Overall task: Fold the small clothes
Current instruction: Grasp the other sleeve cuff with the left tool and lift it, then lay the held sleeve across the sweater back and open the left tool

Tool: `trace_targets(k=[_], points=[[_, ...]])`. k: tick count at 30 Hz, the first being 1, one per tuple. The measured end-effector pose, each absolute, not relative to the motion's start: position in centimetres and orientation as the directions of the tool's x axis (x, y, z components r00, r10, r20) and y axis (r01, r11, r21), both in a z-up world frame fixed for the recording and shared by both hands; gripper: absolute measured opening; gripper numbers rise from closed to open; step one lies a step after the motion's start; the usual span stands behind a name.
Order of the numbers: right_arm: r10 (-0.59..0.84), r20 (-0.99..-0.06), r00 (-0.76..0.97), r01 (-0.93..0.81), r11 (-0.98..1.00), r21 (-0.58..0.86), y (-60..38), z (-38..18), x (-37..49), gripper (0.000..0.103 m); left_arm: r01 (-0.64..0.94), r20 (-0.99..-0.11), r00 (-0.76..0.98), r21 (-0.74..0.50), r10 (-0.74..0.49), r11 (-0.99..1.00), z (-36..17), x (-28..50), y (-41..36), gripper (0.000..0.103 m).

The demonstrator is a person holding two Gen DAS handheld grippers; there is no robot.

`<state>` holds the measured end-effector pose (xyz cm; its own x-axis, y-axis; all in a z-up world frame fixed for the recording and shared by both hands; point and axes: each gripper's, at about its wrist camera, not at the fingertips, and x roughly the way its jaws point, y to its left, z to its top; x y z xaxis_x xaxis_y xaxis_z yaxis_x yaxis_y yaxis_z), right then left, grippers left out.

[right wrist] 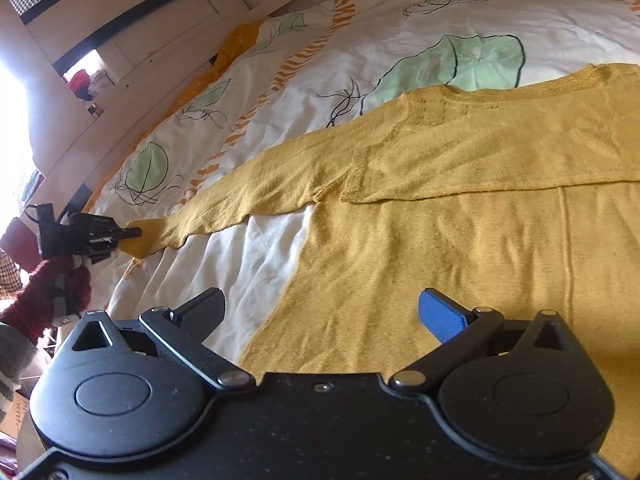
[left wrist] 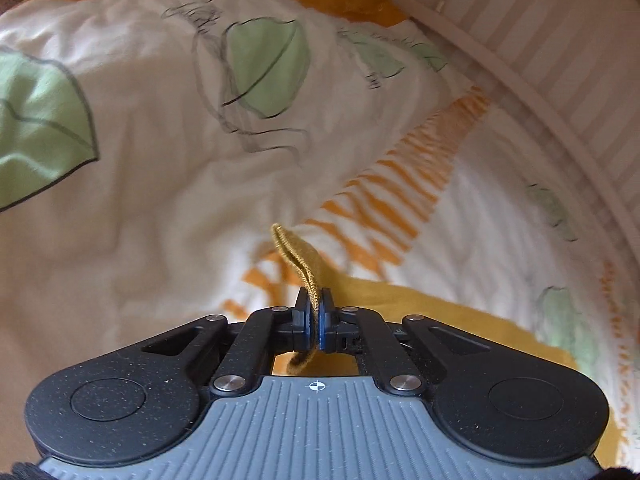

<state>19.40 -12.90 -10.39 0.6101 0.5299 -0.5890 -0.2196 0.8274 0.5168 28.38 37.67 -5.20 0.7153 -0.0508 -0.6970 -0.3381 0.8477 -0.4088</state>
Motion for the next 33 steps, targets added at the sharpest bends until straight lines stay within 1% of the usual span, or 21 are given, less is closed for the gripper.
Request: trace_targets(k=[4,10,15,19,23,26,30,33], points=[[0.514,-0.592,0.621,-0.201,0.834,0.514,-14.7,-10.3,18.7,0.103,-0.253,-0.656,0.746,-0.442,-0.118,0.861,-1.1,28.6,34.5,0.003],[0.488,-0.592,0.642,-0.168,0.843,0.512,-18.2,-10.2,17.3,0.103,-0.102,-0.589,0.768,-0.500,-0.251,0.860,4.6,29.9,27.3,0.003],[0.464,-0.584,0.666,-0.144,0.848,0.510,-21.5,-10.0,16.1,0.103,0.031,-0.537,0.760,-0.534,-0.366,0.845,7.8,30.8,20.0,0.003],[0.438,-0.579,0.687,-0.127,0.858,0.498,-24.3,-9.7,15.6,0.103,0.134,-0.511,0.736,-0.534,-0.445,0.834,9.2,31.5,13.3,0.003],[0.414,-0.554,0.722,-0.099,0.855,0.509,-26.9,-9.6,15.4,0.103,0.225,-0.491,0.693,-0.549,-0.528,0.805,9.5,32.5,5.7,0.003],[0.401,-0.528,0.748,-0.073,0.841,0.535,-28.7,-9.7,15.1,0.103,0.279,-0.496,0.650,-0.548,-0.575,0.789,8.6,33.2,0.0,0.003],[0.384,-0.508,0.771,-0.043,0.828,0.560,-30.2,-10.0,14.9,0.103,0.320,-0.513,0.586,-0.565,-0.628,0.761,5.9,33.7,-6.7,0.003],[0.371,-0.503,0.781,-0.020,0.819,0.573,-31.1,-10.1,14.9,0.103,0.336,-0.541,0.544,-0.560,-0.641,0.757,3.3,33.5,-10.7,0.003]])
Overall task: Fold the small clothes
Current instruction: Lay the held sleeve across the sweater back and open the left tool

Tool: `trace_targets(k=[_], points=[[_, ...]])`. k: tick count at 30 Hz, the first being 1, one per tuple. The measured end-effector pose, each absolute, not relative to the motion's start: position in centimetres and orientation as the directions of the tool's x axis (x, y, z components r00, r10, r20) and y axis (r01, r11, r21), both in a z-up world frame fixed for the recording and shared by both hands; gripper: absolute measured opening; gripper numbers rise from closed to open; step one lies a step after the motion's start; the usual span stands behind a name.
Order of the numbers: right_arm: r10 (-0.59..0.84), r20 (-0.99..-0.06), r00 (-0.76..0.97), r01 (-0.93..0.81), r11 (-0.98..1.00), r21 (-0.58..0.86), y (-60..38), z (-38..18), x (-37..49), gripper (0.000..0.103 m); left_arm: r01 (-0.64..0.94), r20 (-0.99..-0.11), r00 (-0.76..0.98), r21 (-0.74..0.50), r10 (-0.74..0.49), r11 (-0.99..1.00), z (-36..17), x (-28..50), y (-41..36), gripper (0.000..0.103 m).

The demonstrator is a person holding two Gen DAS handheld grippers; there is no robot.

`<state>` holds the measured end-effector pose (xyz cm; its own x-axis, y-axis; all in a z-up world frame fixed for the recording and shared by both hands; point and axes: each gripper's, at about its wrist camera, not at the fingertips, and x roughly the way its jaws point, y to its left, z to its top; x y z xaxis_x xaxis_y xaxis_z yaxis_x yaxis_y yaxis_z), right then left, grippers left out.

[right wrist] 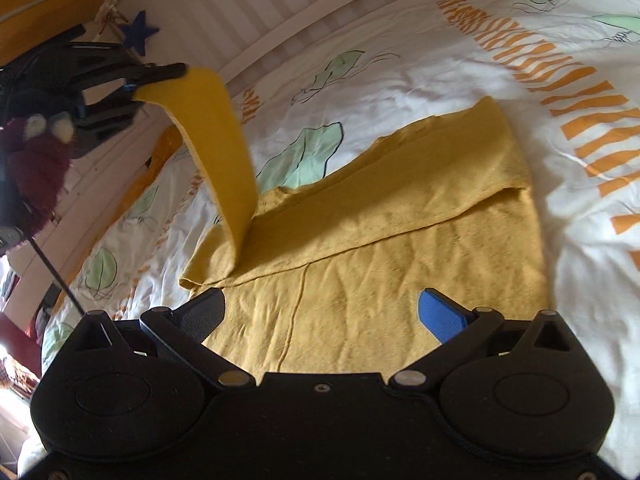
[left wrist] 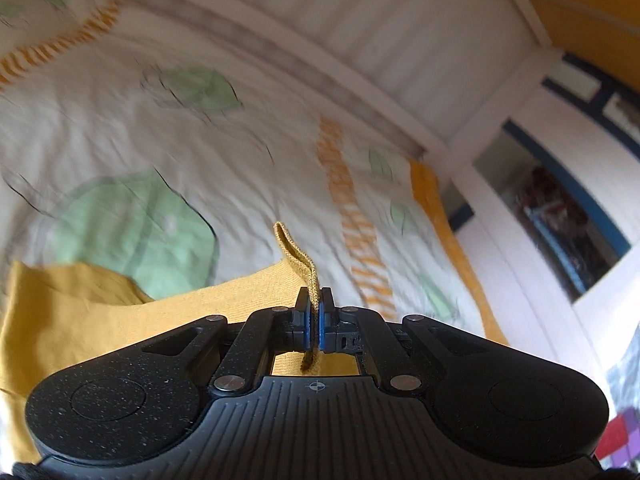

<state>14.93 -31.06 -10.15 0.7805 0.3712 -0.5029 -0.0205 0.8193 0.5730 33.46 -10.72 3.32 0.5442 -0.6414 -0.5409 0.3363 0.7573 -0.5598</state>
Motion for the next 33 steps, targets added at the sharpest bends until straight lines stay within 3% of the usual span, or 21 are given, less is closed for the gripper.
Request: trace_targets(k=[6,8,9,10,17,27,33], points=[[0.352,-0.498,0.793,0.010,0.809,0.587,-32.4,-10.4,14.7,0.103,0.357,-0.591,0.476,-0.547,-0.651,0.758,-1.2,32.8,-15.5,0.007],[0.342,-0.502,0.795,0.019,0.812,0.583,-32.5,-10.5,14.7,0.103,0.388,-0.609,0.458,-0.519,-0.648,0.762,-1.7,32.5,-16.6,0.020],[0.337,-0.505,0.795,0.023,0.814,0.580,-32.6,-10.5,14.8,0.103,0.409,-0.611,0.452,-0.506,-0.650,0.760,-1.7,32.1,-17.0,0.034],[0.334,-0.508,0.794,0.027,0.815,0.579,-32.6,-10.6,14.8,0.103,0.432,-0.607,0.449,-0.495,-0.656,0.754,-1.6,31.8,-17.2,0.041],[0.311,-0.524,0.792,0.036,0.834,0.550,-32.4,-10.8,14.7,0.103,0.519,-0.571,0.550,-0.337,-0.609,0.785,0.7,28.5,-15.4,0.048],[0.321,-0.527,0.787,0.013,0.845,0.534,-31.6,-11.2,14.9,0.103,0.304,-0.676,0.670,-0.129,-0.308,0.944,-4.2,26.3,-4.4,0.051],[0.350,-0.510,0.786,-0.021,0.839,0.544,-30.9,-11.0,15.3,0.103,0.210,-0.739,0.635,-0.115,-0.225,0.971,-8.5,25.0,-0.1,0.051]])
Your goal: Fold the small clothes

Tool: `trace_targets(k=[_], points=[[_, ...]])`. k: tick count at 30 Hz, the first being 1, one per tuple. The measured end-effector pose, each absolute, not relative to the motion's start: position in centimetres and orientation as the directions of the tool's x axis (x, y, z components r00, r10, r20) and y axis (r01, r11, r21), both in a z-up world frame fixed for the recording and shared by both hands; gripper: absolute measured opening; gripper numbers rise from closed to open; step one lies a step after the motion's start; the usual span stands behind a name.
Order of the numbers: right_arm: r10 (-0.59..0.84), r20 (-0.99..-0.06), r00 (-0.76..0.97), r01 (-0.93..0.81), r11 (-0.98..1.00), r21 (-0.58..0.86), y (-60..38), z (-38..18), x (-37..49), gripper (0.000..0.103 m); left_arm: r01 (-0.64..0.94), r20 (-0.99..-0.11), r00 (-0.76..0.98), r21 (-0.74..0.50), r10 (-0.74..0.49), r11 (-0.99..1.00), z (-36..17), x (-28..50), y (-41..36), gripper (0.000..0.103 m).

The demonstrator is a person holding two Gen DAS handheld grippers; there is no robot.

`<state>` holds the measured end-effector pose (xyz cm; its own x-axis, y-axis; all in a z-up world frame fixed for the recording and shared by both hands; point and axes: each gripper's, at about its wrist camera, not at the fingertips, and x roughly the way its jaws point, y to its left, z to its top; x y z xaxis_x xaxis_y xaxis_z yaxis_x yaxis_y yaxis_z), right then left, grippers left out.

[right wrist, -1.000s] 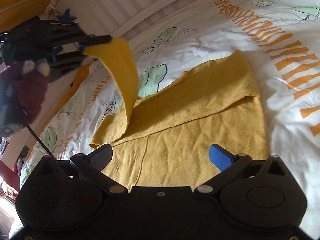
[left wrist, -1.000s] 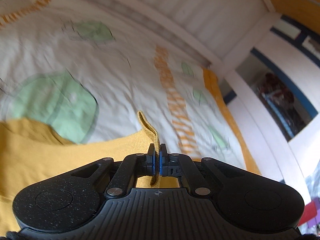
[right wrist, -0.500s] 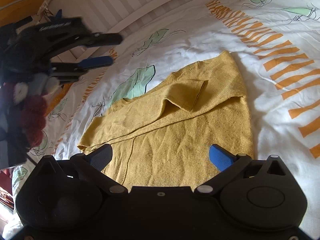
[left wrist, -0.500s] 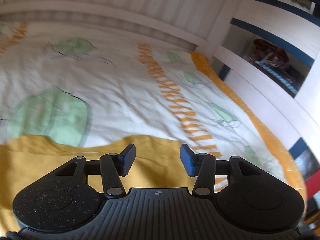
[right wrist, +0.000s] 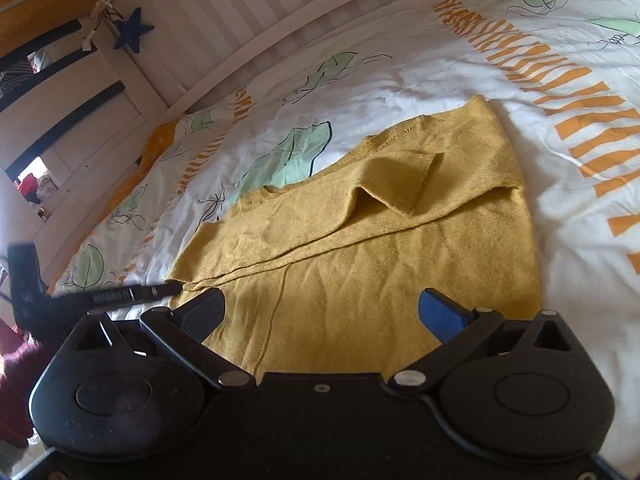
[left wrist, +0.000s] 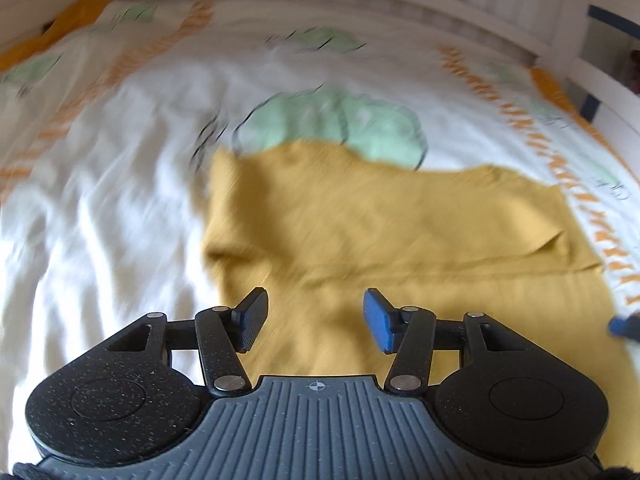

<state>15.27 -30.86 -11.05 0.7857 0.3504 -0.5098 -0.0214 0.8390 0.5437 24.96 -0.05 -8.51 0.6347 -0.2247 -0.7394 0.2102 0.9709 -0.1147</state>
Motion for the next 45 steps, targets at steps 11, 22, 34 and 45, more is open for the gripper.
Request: trace_targets(k=[11,22,34,45], points=[[0.285,-0.523,0.804,0.009,0.872,0.489,-32.8,-8.6,19.7,0.103,0.198,-0.741,0.637,-0.108,-0.212,0.974,-11.7,24.6,0.8,0.060],[0.185,-0.632,0.752,0.148,0.888,0.435,-35.2,-10.6,26.0,0.063,0.208,-0.683,0.698,-0.095,-0.216,0.973,-13.0,23.4,0.4,0.071],[0.190,-0.653,0.733,0.178,0.873,0.454,-34.3,-12.5,27.8,0.038,0.210,-0.673,0.706,-0.099,-0.221,0.973,-13.3,23.2,0.5,0.073],[0.095,-0.608,0.788,0.113,0.949,0.295,-34.6,-6.9,27.0,0.013,0.212,-0.674,0.703,-0.102,-0.224,0.972,-13.3,23.3,0.3,0.074]])
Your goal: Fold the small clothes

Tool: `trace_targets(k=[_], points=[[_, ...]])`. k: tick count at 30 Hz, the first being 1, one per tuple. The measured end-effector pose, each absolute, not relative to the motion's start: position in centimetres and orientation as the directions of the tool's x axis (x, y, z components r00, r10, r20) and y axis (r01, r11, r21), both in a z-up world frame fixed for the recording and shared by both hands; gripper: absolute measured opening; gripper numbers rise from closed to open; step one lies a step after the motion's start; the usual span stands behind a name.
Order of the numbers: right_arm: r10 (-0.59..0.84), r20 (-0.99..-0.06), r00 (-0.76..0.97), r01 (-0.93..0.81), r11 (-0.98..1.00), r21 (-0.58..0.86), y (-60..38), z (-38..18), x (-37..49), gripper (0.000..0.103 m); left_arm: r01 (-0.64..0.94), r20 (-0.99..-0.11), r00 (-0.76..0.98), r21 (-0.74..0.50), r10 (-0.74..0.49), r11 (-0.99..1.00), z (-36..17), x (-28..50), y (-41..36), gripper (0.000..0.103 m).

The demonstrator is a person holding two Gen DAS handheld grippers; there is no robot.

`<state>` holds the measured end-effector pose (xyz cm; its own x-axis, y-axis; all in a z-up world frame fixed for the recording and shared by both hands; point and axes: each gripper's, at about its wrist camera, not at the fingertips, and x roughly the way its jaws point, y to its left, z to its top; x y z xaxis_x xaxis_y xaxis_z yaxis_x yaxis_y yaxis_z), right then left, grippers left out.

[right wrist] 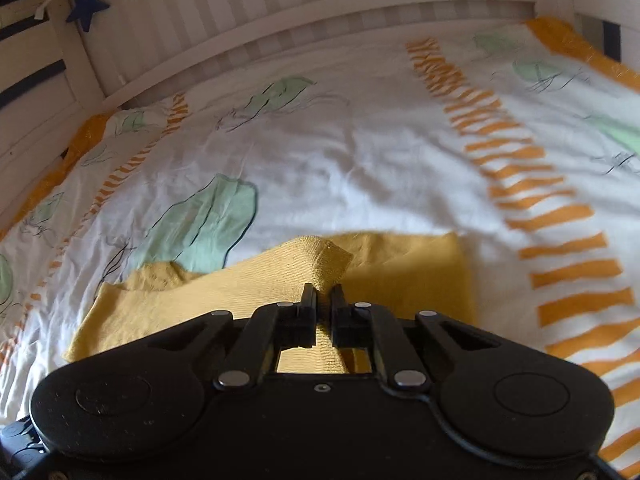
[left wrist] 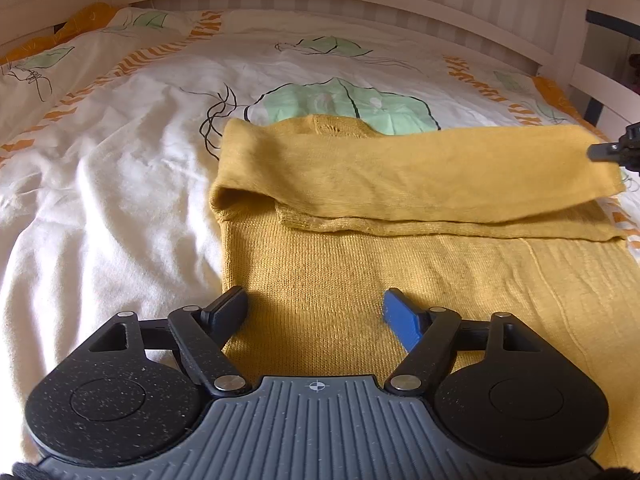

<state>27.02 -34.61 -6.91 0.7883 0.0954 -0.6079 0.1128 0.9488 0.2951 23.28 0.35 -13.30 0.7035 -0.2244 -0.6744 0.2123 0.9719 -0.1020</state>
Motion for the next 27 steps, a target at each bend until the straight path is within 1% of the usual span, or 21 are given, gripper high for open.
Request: trace_targets(k=[4,6,7,8,9,10,11,13,15,16,22,24,25,27], points=[[0.032,-0.653,0.757,0.172,0.954,0.246,-36.3,-8.4,28.2,0.013,0.212,-0.675,0.703,-0.105,-0.226,0.972,-13.3,23.3,0.3,0.074],[0.027,-0.685,0.728,0.188,0.953,0.237,-36.5,-9.8,28.8,0.020,0.212,-0.675,0.703,-0.103,-0.225,0.972,-13.3,23.3,0.3,0.075],[0.023,-0.704,0.709,0.193,0.955,0.225,-36.5,-10.5,29.1,0.026,0.212,-0.676,0.702,-0.102,-0.224,0.972,-13.2,23.3,0.2,0.075],[0.016,-0.719,0.695,0.200,0.956,0.214,-36.5,-11.1,29.3,0.038,0.213,-0.677,0.701,-0.101,-0.224,0.972,-13.2,23.3,0.3,0.076],[0.010,-0.724,0.689,0.205,0.956,0.208,-36.6,-11.6,29.0,0.048,0.213,-0.677,0.701,-0.101,-0.225,0.972,-13.2,23.3,0.3,0.076],[0.003,-0.725,0.689,0.209,0.957,0.202,-36.7,-11.9,28.7,0.063,0.214,-0.679,0.699,-0.102,-0.225,0.972,-13.2,23.4,0.3,0.076],[-0.003,-0.722,0.692,0.210,0.957,0.198,-36.7,-12.1,28.4,0.070,0.216,-0.681,0.697,-0.102,-0.226,0.971,-13.1,23.4,0.3,0.076],[-0.013,-0.716,0.698,0.216,0.957,0.193,-36.7,-12.1,27.5,0.071,0.220,-0.686,0.690,-0.105,-0.231,0.970,-13.0,23.6,0.4,0.077],[-0.021,-0.717,0.697,0.223,0.956,0.188,-36.8,-11.9,26.5,0.077,0.228,-0.696,0.679,-0.106,-0.236,0.968,-12.8,23.8,0.3,0.078],[-0.019,-0.715,0.698,0.225,0.955,0.194,-36.8,-11.7,25.9,0.078,0.234,-0.704,0.669,-0.106,-0.240,0.966,-12.7,24.0,0.4,0.078],[0.014,-0.691,0.722,0.211,0.947,0.240,-36.9,-10.1,21.3,0.081,0.264,-0.767,0.585,-0.128,-0.264,0.956,-11.6,23.8,1.0,0.078],[0.038,-0.685,0.727,0.203,0.942,0.267,-36.8,-9.7,19.5,0.085,0.264,-0.783,0.561,-0.138,-0.269,0.954,-11.2,22.9,1.3,0.078],[0.053,-0.684,0.728,0.198,0.938,0.284,-36.7,-9.5,18.6,0.089,0.265,-0.789,0.551,-0.143,-0.272,0.954,-11.1,22.4,1.5,0.078],[0.082,-0.682,0.727,0.190,0.930,0.314,-36.6,-9.3,16.7,0.092,0.268,-0.798,0.535,-0.150,-0.277,0.952,-10.8,21.0,1.9,0.078]])
